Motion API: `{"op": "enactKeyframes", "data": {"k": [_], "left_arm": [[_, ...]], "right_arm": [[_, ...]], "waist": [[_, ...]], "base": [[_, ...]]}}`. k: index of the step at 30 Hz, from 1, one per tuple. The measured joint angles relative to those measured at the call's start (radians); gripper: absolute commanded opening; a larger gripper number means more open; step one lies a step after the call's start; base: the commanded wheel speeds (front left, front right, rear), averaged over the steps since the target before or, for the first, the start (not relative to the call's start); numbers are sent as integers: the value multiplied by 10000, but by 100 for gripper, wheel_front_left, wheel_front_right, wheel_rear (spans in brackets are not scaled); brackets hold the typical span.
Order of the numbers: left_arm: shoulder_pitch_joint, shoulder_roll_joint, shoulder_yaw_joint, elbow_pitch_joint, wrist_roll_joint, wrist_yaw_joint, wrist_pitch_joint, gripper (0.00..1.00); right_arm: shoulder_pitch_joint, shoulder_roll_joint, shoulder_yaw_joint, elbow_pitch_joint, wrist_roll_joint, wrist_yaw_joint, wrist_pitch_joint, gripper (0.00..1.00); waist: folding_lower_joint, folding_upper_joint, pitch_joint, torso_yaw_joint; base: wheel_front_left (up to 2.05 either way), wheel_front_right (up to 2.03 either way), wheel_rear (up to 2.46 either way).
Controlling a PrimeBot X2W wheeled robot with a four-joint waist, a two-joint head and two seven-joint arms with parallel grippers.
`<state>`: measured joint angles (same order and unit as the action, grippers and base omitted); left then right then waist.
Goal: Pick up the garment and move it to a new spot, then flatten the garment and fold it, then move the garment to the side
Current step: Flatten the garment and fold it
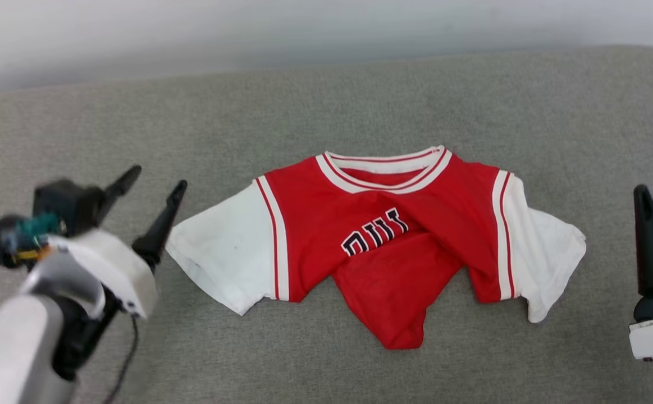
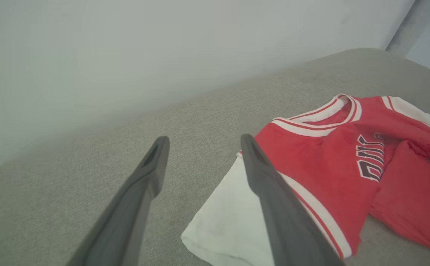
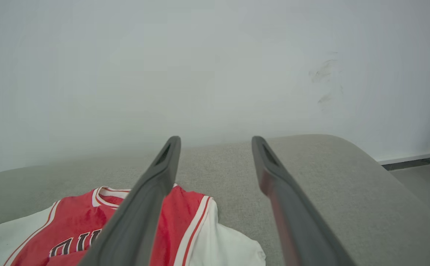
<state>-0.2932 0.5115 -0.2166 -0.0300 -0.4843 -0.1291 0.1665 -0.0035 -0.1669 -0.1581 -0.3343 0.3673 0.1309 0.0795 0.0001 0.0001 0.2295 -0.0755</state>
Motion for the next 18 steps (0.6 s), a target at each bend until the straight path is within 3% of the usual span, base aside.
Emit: {"op": "enactKeyframes", "data": {"k": [9, 13, 18], "left_arm": [[-1456, 1643, -1459, 426, -2514, -2, 4861, 100], [-1722, 2121, -1463, 575, -3200, -2, 5935, 100], [-1755, 2589, -1586, 966, -3085, 2, 6401, 100]], "right_arm": [[-299, 529, 4, 86, -359, 0, -403, 100], [-353, 625, 226, 249, -430, 0, -458, 100], [-345, 648, 303, 430, -399, 0, -727, 100]], "waist": [[0, 0, 882, -380], [0, 0, 1206, -587], [1, 0, 1538, -803]], "base": [[0, 0, 0], [0, 0, 0], [0, 0, 0]]}}
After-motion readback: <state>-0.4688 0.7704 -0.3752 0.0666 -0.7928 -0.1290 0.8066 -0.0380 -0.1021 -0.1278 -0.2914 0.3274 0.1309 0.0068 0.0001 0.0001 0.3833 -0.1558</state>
